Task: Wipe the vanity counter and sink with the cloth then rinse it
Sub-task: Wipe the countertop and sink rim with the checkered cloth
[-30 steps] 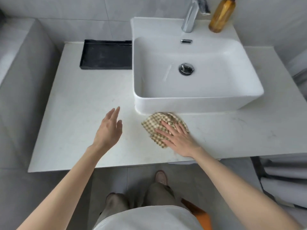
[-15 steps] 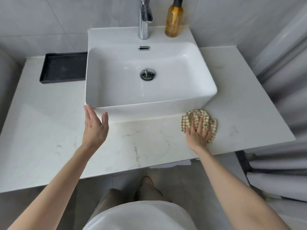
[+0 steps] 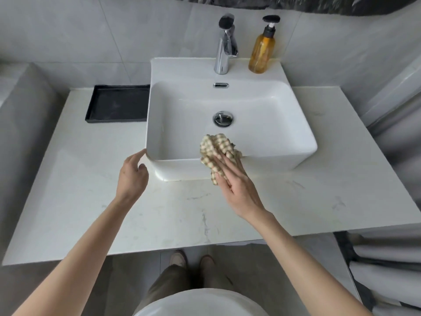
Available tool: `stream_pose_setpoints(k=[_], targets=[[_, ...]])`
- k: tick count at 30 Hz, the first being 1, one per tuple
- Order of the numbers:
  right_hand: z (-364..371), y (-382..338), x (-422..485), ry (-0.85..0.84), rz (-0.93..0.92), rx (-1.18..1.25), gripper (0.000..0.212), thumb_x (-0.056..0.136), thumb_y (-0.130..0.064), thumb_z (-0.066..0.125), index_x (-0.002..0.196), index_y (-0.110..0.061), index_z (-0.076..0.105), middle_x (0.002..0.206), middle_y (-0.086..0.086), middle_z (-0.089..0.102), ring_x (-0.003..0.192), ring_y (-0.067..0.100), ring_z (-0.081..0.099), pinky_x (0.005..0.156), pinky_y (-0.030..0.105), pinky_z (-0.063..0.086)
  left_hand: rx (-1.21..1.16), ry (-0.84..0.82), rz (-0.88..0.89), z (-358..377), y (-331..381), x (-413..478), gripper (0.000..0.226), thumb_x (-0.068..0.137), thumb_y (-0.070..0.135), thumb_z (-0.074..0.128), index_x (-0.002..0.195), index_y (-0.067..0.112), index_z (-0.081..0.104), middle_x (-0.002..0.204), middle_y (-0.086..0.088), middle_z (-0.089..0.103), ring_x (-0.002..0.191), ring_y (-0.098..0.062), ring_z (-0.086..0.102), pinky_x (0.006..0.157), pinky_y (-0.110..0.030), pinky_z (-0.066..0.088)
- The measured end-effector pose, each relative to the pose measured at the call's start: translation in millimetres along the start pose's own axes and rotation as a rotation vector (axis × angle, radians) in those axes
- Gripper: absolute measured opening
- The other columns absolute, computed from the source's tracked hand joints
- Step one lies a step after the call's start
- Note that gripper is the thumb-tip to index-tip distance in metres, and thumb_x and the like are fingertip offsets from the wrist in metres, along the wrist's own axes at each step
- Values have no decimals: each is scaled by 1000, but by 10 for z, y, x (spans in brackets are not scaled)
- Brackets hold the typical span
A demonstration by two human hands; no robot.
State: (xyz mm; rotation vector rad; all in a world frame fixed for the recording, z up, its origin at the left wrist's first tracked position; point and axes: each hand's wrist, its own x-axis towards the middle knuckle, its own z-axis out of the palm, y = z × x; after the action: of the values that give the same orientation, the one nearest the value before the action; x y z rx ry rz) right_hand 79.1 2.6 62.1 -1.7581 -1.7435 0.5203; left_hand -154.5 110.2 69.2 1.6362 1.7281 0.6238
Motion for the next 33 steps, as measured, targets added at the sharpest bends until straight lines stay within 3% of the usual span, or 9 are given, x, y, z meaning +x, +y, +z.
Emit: stream_pose_setpoints(k=[4,6,9,11,14,18,26,30,33], targets=[[675,-438,515,-173,-115,-180,58,97,-49,22,149,-24,29,158,-3,22,147,22,16,121,37,4,-45,-36,7,-188,-101,156,57,88,-2,29,128,26,57,136,0,54,119,-21,53,82,-24,41],[973,-622,687,-98,-194,-284,51,99,-35,26,143,-17,42,151,1,39,138,26,36,119,39,17,-53,-60,10,-254,-144,227,57,87,-2,29,123,28,62,131,0,59,107,-20,58,78,-27,44],[1220,-742,842,78,-214,-345,45,85,-10,60,130,-16,59,127,-2,63,106,22,60,96,32,45,-61,-88,25,-315,-215,302,59,84,-4,28,120,28,64,125,-3,60,101,-11,54,72,-18,42],[1252,-750,903,148,-184,-317,41,80,-9,67,120,-18,66,105,-3,71,84,21,65,78,29,52,-70,-95,30,-334,-241,315,60,84,-5,28,124,24,62,130,-5,57,114,-14,53,82,-17,41],[1195,-699,950,162,-213,-317,27,86,-25,54,105,-18,72,85,-3,73,73,20,65,68,28,54,-25,-77,122,-337,-257,297,52,90,-3,32,133,19,53,139,-2,49,126,-16,46,98,-18,34],[970,-423,879,130,-271,-321,21,82,-25,63,99,-17,72,85,-2,72,73,21,65,69,30,49,119,-64,320,-314,-224,249,48,96,10,40,142,21,39,151,-2,33,134,-23,36,102,-33,38],[-18,633,488,144,-122,-386,31,90,-35,51,107,-16,68,97,-1,67,89,19,56,79,26,31,297,-121,527,89,191,144,45,96,13,41,142,16,39,148,-5,38,139,-24,30,105,-38,39],[-550,1230,261,175,-8,-485,28,94,-36,46,111,-19,62,103,-1,65,92,25,57,81,35,38,310,-177,583,474,531,63,46,97,15,40,143,18,37,150,-1,35,142,-20,25,106,-35,35],[-989,1655,85,226,29,-515,35,97,-34,41,112,-12,64,106,4,66,94,30,59,85,39,44,323,-217,609,831,803,16,47,97,15,40,144,18,36,151,0,34,143,-19,22,109,-34,31]])
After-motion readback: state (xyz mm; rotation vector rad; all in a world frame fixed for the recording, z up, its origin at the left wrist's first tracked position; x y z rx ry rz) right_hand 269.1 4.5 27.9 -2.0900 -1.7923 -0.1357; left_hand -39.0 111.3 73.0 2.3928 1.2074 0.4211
